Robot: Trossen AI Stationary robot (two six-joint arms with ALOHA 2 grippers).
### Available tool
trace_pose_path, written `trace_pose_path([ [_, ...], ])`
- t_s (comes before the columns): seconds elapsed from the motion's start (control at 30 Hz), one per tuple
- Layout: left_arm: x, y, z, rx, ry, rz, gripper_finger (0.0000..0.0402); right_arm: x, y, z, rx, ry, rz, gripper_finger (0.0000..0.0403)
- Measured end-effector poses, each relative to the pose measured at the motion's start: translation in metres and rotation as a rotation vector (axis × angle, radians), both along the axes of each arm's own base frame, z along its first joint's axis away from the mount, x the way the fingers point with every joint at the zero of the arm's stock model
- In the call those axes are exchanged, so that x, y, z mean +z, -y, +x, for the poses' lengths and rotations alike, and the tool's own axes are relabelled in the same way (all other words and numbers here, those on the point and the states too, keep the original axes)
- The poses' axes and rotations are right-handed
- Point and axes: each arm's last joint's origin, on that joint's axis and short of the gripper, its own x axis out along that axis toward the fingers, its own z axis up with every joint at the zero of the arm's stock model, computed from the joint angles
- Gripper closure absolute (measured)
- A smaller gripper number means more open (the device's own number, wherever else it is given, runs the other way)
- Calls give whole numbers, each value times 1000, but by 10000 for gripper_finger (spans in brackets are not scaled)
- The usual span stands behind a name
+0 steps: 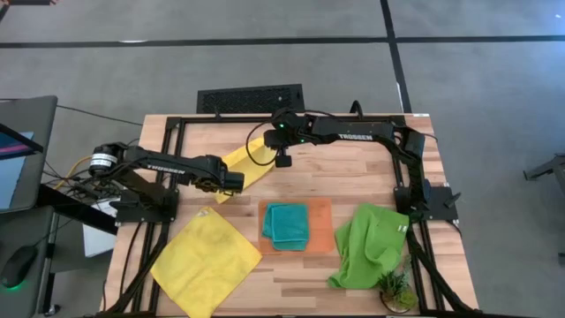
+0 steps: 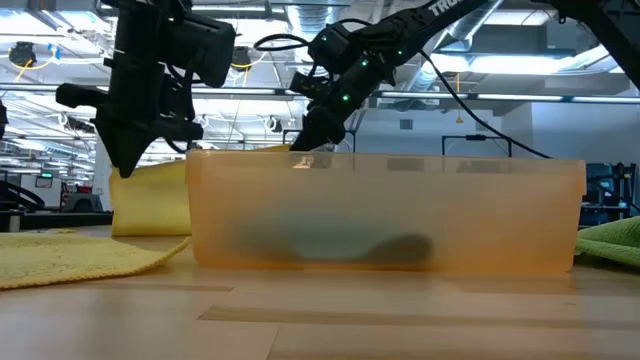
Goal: Fold microfiber towels
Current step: Fold the top yellow towel
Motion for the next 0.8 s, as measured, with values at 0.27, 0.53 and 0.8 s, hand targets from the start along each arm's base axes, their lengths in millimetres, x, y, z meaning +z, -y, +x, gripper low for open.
trace_pose_path([
  [0.27, 0, -10, -1, 7, -10, 22, 401, -28, 2, 8, -9, -48, 21, 396],
  [0.53, 1, -20, -2, 14, -23, 60, 401, -22, 8, 11, -31, 29, 7, 396],
  [0.8, 1, -31, -5, 18, -42, 75, 401, -21, 20, 7, -71, 44, 26, 396],
])
